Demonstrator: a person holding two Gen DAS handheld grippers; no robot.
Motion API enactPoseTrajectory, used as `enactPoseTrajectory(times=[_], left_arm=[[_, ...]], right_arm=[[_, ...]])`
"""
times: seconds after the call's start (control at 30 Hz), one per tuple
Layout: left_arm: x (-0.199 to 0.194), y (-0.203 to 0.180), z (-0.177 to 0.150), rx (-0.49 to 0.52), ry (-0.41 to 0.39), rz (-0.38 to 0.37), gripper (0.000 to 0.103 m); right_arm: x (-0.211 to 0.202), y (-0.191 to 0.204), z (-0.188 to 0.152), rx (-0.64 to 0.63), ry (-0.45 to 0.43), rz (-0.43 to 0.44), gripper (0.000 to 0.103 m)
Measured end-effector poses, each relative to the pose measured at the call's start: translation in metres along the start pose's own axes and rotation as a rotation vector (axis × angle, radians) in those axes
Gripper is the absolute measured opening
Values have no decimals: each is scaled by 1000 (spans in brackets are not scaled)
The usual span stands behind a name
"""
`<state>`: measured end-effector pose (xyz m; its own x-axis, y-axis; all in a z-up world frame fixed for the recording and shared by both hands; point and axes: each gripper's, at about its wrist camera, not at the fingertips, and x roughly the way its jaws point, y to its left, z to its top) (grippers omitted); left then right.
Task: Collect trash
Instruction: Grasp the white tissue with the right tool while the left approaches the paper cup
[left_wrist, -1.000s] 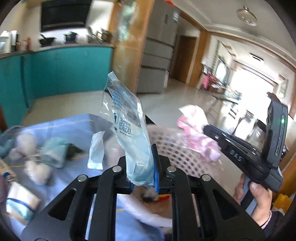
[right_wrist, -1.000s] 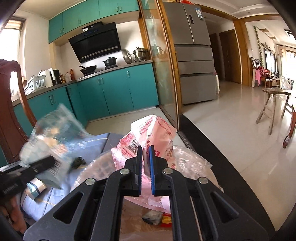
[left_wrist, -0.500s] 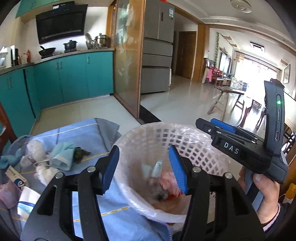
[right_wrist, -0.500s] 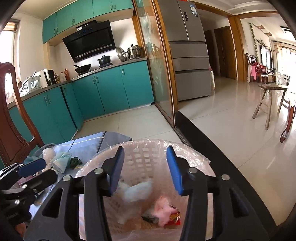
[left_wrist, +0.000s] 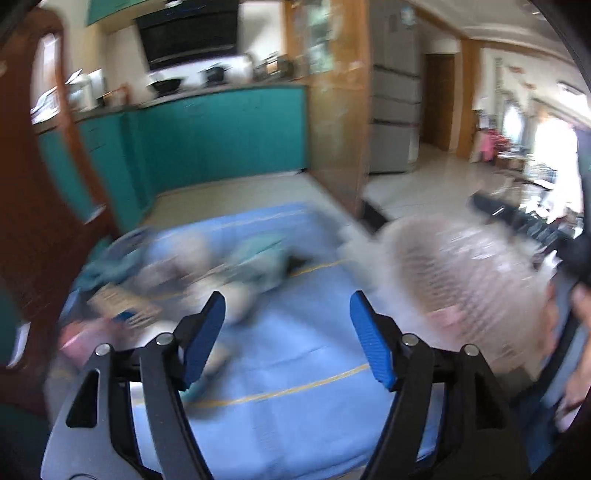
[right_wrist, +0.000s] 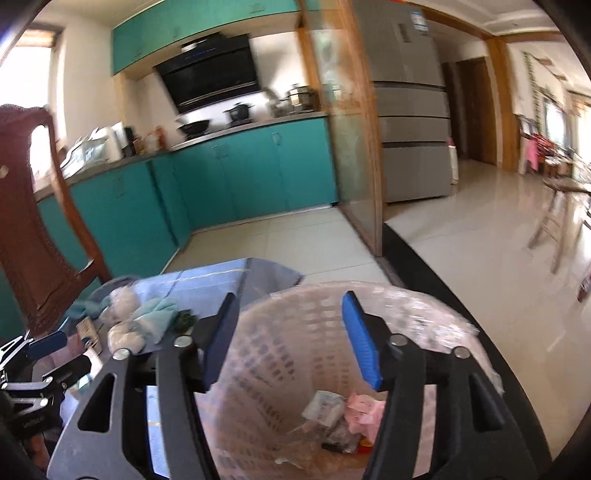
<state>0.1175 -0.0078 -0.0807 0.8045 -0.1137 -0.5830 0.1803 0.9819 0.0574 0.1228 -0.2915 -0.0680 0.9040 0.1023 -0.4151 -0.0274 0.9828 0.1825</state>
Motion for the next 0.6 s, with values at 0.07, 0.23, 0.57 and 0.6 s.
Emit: enactPoseTrajectory(times=[0.07,0.23,0.57,0.6], left_arm=[[2,34,-12,-32,41,62,71],[14,82,-26,-68,117,111,75],[35,86,-46,-90,216,56,78],[36,87,-47,-90,218,59,78]], right_arm=[[17,26,4,-55,56,81,65],[59,116,11,-243,201,256,75],[139,222,-30,-370,415,366,56],[145,225,-32,-374,435,375,49]])
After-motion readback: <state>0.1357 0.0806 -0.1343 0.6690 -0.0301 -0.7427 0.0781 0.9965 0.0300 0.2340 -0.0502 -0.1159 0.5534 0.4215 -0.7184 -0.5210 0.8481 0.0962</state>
